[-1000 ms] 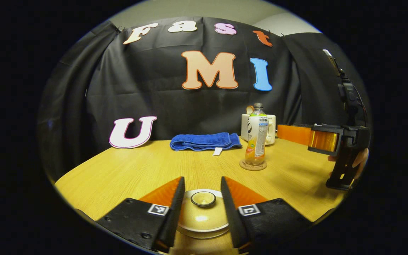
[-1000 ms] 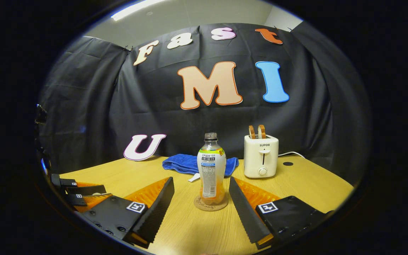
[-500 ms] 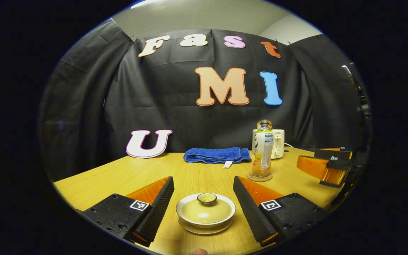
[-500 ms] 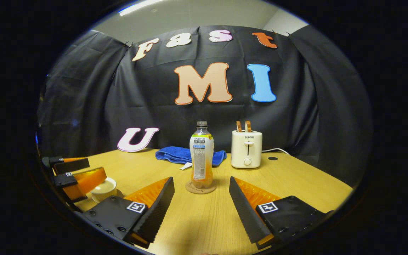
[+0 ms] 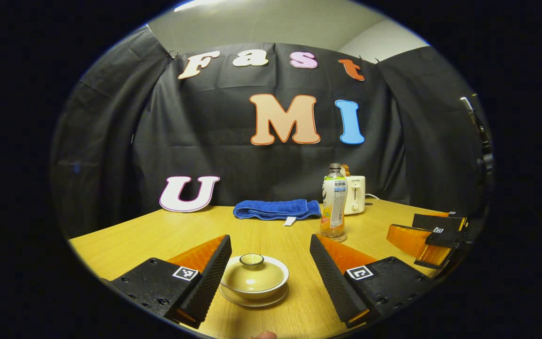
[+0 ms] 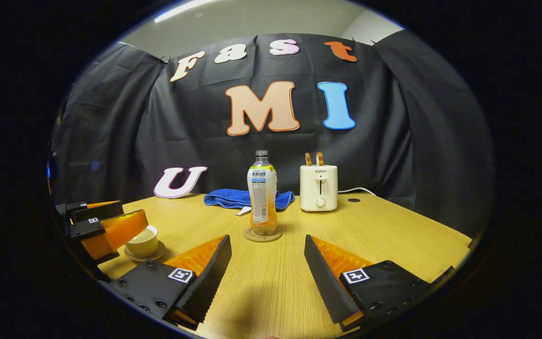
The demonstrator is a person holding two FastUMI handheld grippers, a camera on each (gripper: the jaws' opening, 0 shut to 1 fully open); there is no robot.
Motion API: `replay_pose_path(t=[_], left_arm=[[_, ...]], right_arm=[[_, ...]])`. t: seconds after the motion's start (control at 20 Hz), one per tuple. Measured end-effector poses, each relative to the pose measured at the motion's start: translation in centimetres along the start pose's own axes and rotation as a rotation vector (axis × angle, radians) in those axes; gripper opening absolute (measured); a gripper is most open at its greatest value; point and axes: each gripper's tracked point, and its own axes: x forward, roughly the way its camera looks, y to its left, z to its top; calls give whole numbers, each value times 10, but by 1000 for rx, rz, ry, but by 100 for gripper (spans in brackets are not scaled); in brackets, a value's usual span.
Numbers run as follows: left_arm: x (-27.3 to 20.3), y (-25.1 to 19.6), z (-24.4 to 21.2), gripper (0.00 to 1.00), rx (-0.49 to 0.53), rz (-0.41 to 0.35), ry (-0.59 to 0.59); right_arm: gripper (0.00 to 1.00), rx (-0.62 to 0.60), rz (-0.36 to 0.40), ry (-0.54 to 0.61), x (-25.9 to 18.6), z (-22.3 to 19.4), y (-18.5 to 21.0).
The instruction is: Open the teacup lid with one hand, grasp the water bottle and pour water into the teacup with the other hand; after pouring, place the water bottle on the coaster and then close the teacup lid.
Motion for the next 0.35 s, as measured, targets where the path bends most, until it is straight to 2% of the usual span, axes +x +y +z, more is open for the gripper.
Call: replay_pose_path(t=[0.15,0.2,0.3,0.35], left_arm=[[0,2,-5,97,-9,8,9],[1,-1,-4,98,-14,3,2],[0,-1,-5,97,-2,2,10],[0,0,-5,97,4,9,8]], right_arm=[[94,-12,-16,-24,-2,3,-1],[99,-19,-20,-34,-2,4,-1],[98,-15,-33,-64,-6,9,-4],[94,-17,-34,-86,-9,13,-4]])
